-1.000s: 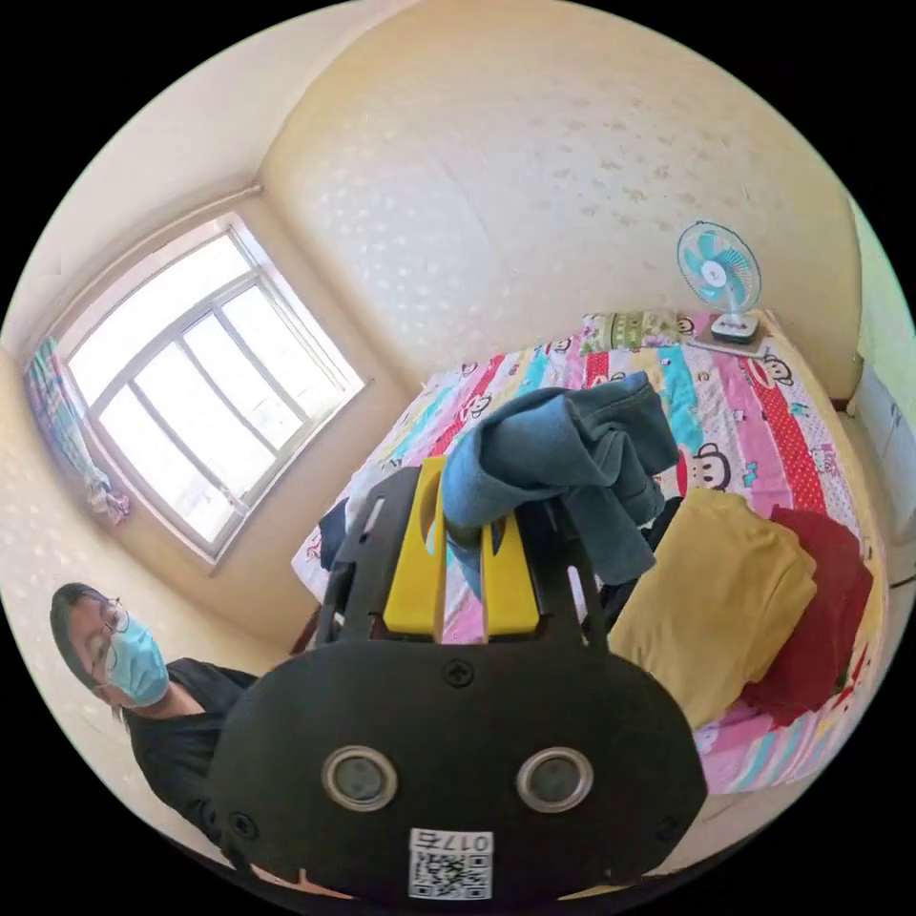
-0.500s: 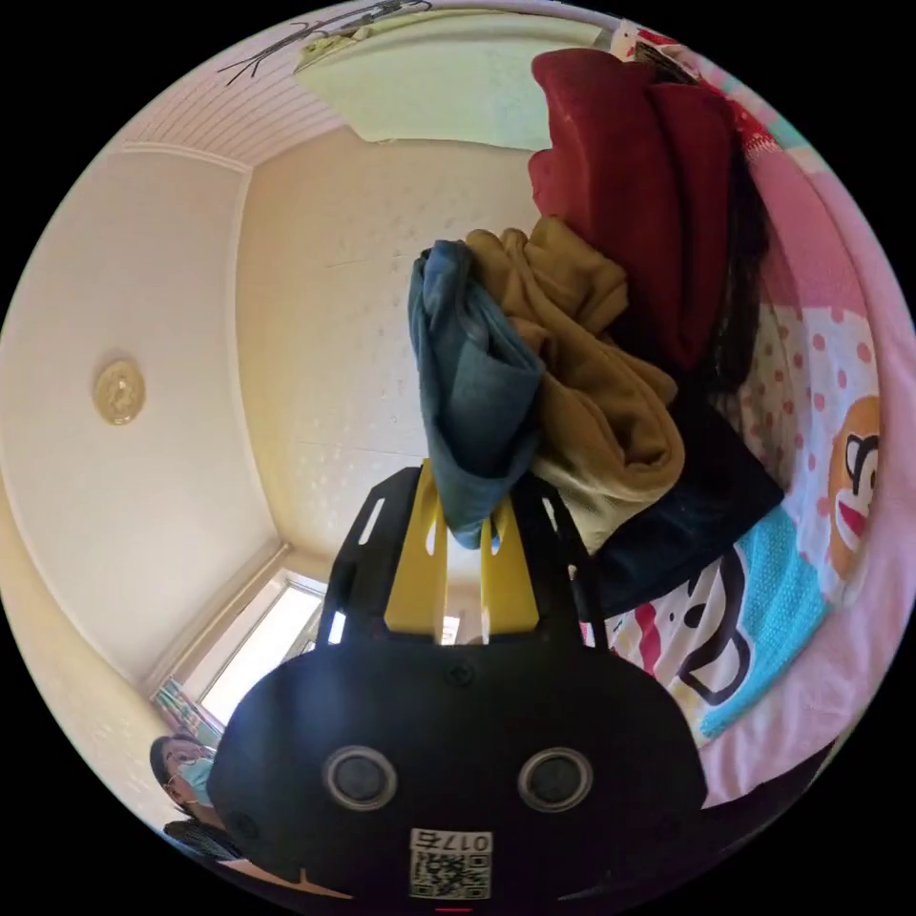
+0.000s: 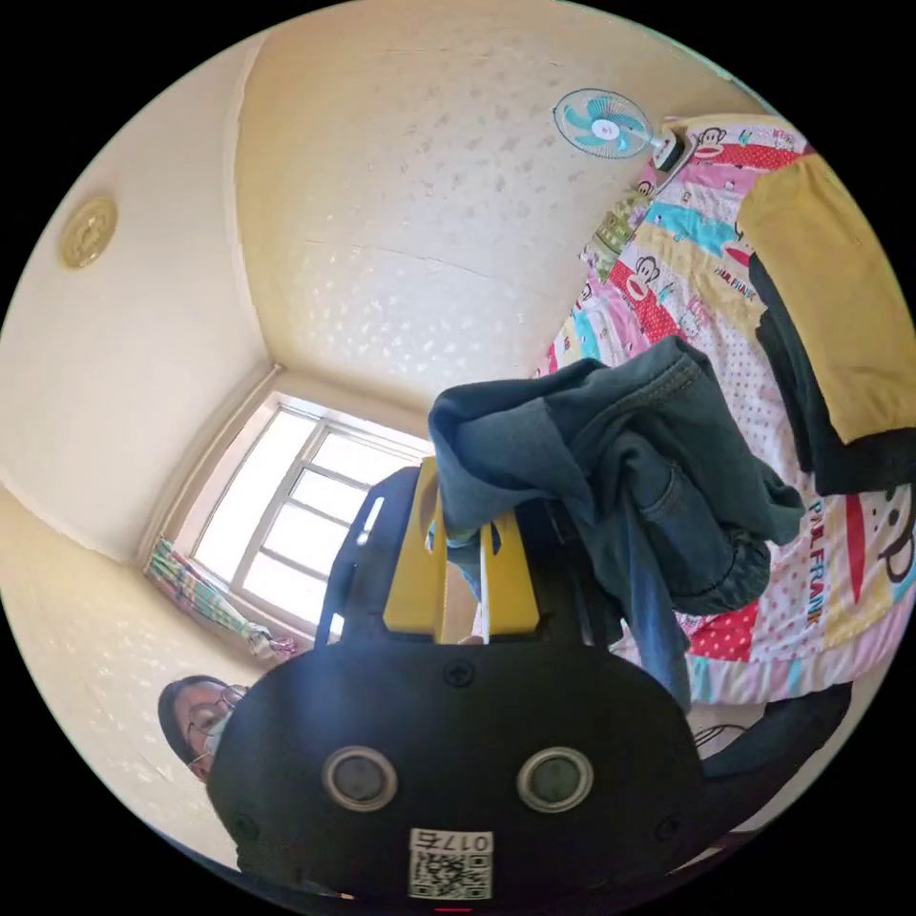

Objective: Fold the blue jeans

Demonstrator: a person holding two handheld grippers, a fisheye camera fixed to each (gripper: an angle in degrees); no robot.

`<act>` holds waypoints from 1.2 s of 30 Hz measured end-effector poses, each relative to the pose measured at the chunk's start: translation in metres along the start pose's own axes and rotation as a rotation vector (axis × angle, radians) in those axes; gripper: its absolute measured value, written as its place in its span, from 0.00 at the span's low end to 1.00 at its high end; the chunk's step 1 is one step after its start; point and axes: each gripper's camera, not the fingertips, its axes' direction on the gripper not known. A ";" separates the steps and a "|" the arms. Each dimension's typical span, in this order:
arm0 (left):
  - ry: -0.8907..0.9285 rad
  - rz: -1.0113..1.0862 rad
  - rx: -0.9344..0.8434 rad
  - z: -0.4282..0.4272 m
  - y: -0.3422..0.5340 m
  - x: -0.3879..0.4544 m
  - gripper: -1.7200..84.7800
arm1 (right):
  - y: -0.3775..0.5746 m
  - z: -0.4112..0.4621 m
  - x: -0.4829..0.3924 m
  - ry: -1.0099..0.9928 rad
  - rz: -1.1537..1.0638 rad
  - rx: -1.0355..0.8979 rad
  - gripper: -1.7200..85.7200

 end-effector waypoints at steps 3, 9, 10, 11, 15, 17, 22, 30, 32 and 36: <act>0.154 -0.115 0.257 -0.003 -0.004 -0.001 0.22 | 0.030 0.030 -0.007 0.003 -0.037 -0.076 0.04; 0.049 -0.095 0.618 -0.072 -0.023 0.028 0.26 | 0.098 0.040 0.057 -0.133 0.108 -0.098 0.04; 0.079 -0.134 0.660 -0.081 -0.023 0.022 0.26 | 0.105 0.038 0.065 -0.153 0.121 -0.096 0.04; 0.089 -0.181 0.706 -0.091 -0.021 0.015 0.24 | 0.117 0.032 0.081 -0.194 0.144 -0.082 0.04; 0.059 -0.267 0.638 -0.102 -0.017 0.004 0.16 | 0.153 -0.008 0.113 -0.291 0.180 -0.010 0.04; 0.044 -0.254 0.602 -0.099 -0.010 0.017 0.10 | 0.163 -0.028 0.106 -0.238 0.146 -0.021 0.04; -0.194 -0.029 0.429 -0.046 -0.038 0.067 0.09 | 0.151 -0.082 0.116 -0.192 0.173 0.003 0.04; -0.207 0.165 0.062 0.191 -0.222 -0.001 0.08 | -0.053 -0.219 0.075 -0.168 -0.201 0.144 0.04; -0.153 0.317 -0.023 0.278 -0.271 -0.010 0.08 | -0.078 -0.250 0.046 -0.092 -0.400 0.165 0.05; -0.172 0.329 -0.134 0.376 -0.303 -0.072 0.09 | -0.100 -0.312 0.091 0.114 -0.407 0.330 0.06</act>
